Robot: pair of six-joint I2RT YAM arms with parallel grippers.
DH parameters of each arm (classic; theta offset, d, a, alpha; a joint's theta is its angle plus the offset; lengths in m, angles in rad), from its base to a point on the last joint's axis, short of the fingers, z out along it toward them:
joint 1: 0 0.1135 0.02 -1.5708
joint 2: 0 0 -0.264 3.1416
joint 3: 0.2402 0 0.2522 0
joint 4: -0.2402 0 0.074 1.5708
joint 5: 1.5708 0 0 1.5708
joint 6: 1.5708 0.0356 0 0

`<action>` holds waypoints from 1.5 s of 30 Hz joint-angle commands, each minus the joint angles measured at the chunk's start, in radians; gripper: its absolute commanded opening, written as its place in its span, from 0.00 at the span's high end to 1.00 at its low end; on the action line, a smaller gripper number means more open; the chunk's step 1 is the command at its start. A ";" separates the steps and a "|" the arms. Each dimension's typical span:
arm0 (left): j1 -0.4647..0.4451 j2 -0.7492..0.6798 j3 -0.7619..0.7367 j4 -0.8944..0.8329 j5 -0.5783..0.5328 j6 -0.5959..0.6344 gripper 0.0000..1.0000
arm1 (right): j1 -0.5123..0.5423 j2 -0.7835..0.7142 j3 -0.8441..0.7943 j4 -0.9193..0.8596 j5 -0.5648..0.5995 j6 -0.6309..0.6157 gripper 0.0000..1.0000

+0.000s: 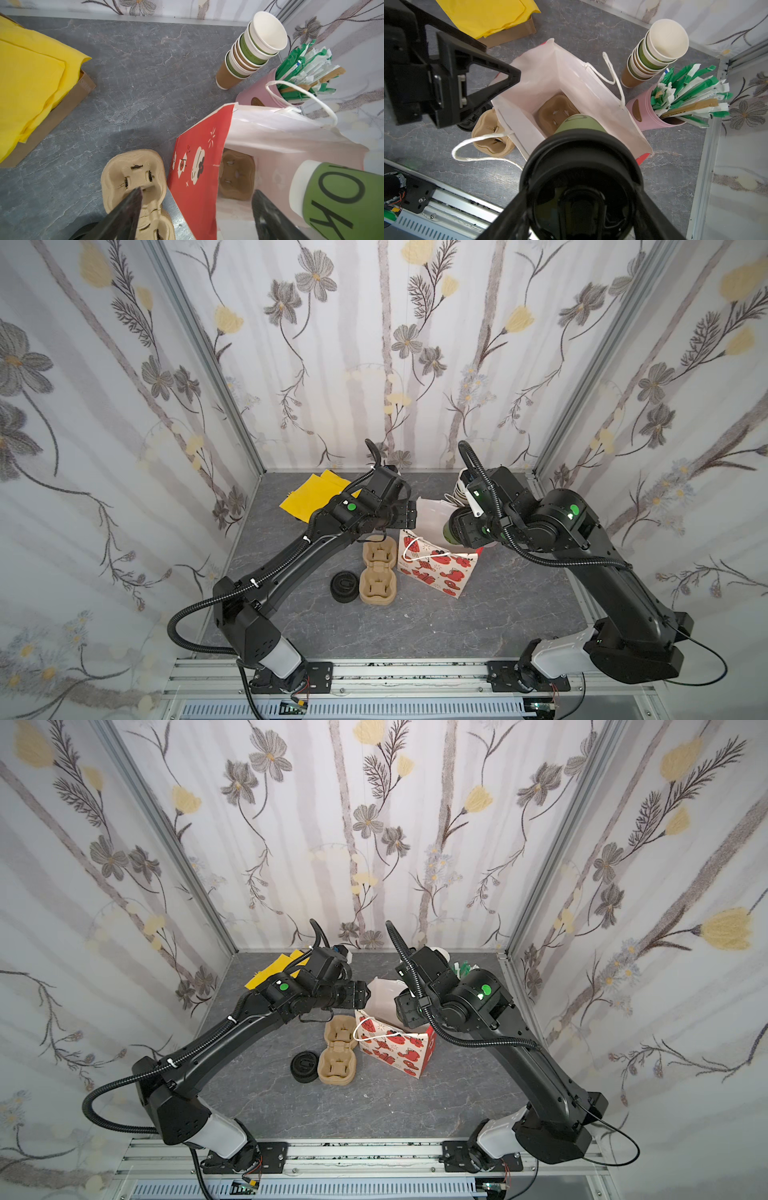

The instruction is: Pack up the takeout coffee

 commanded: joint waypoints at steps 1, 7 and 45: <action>0.004 0.007 0.010 0.003 0.027 -0.023 0.15 | -0.032 0.031 -0.027 0.026 -0.051 0.006 0.40; 0.015 0.033 0.035 -0.001 0.030 -0.010 0.15 | -0.065 0.055 -0.052 0.026 -0.078 0.079 0.41; 0.041 0.102 0.057 0.009 0.146 0.176 0.81 | -0.114 0.135 -0.091 0.086 -0.200 -0.131 0.37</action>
